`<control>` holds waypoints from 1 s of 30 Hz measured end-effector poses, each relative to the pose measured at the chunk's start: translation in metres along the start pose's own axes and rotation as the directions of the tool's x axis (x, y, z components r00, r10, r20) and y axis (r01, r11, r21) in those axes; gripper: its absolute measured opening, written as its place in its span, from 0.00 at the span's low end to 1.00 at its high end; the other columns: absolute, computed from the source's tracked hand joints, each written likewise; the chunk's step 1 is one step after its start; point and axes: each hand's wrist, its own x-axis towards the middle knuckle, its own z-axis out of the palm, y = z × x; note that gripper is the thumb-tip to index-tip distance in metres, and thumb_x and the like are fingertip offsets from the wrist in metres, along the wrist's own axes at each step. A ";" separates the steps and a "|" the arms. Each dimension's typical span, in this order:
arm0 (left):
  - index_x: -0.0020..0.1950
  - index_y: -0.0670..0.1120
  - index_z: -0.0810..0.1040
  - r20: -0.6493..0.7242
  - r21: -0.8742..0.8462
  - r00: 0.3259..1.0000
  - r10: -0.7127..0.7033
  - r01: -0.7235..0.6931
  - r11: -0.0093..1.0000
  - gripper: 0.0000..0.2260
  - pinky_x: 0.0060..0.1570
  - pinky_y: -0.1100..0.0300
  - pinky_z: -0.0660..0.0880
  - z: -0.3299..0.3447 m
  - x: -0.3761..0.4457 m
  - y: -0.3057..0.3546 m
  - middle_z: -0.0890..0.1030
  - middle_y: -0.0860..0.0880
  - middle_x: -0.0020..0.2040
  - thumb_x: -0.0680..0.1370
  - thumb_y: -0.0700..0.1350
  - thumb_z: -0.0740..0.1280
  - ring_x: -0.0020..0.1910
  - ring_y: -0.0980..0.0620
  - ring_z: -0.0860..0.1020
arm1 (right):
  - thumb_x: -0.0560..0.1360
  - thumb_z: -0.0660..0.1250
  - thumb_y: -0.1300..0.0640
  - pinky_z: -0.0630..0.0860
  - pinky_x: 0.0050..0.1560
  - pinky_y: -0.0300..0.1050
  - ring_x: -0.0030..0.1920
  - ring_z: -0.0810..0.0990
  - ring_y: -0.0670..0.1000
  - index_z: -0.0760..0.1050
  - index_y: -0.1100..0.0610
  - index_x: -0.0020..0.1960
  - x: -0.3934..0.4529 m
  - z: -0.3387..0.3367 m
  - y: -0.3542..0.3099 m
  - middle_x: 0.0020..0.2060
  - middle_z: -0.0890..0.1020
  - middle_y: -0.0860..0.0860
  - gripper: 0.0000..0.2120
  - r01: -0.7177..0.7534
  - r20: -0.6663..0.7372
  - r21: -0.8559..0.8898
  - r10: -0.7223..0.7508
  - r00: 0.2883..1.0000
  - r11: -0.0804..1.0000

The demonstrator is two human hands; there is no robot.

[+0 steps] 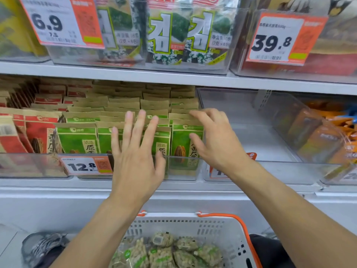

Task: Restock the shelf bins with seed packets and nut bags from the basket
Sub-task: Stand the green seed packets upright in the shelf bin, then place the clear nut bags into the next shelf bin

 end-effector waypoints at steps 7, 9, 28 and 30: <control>0.58 0.40 0.75 -0.314 -0.287 0.946 -0.080 -0.015 0.958 0.14 0.61 0.51 0.66 0.002 -0.025 0.023 0.74 0.44 0.58 0.73 0.37 0.66 0.60 0.43 0.72 | 0.75 0.68 0.63 0.75 0.53 0.44 0.51 0.76 0.50 0.77 0.60 0.56 -0.045 -0.009 -0.017 0.51 0.76 0.52 0.10 0.179 -0.320 0.118 -0.133 0.938 0.977; 0.54 0.41 0.75 -0.228 -0.396 0.970 -0.087 -0.011 0.918 0.10 0.55 0.50 0.71 0.009 -0.038 0.026 0.73 0.47 0.53 0.73 0.36 0.65 0.53 0.47 0.73 | 0.75 0.68 0.64 0.72 0.44 0.39 0.42 0.74 0.44 0.77 0.59 0.52 -0.066 -0.008 -0.019 0.45 0.74 0.47 0.06 0.218 -0.275 0.169 -0.167 0.947 0.961; 0.78 0.54 0.60 0.807 0.184 0.368 -0.462 0.586 0.789 0.25 0.55 0.53 0.78 0.121 -0.275 -0.004 0.64 0.46 0.76 0.81 0.50 0.62 0.52 0.52 0.80 | 0.77 0.63 0.52 0.73 0.59 0.46 0.66 0.69 0.57 0.61 0.50 0.76 -0.318 0.136 0.084 0.55 0.75 0.56 0.28 -0.633 0.756 -0.200 0.529 0.386 0.748; 0.78 0.56 0.59 0.819 0.217 0.328 -0.472 0.584 0.782 0.25 0.64 0.51 0.72 0.126 -0.280 0.003 0.62 0.45 0.76 0.82 0.49 0.61 0.59 0.51 0.77 | 0.78 0.62 0.52 0.75 0.58 0.46 0.65 0.73 0.60 0.53 0.46 0.79 -0.324 0.142 0.083 0.66 0.70 0.61 0.32 -0.663 0.774 -0.199 0.530 0.346 0.722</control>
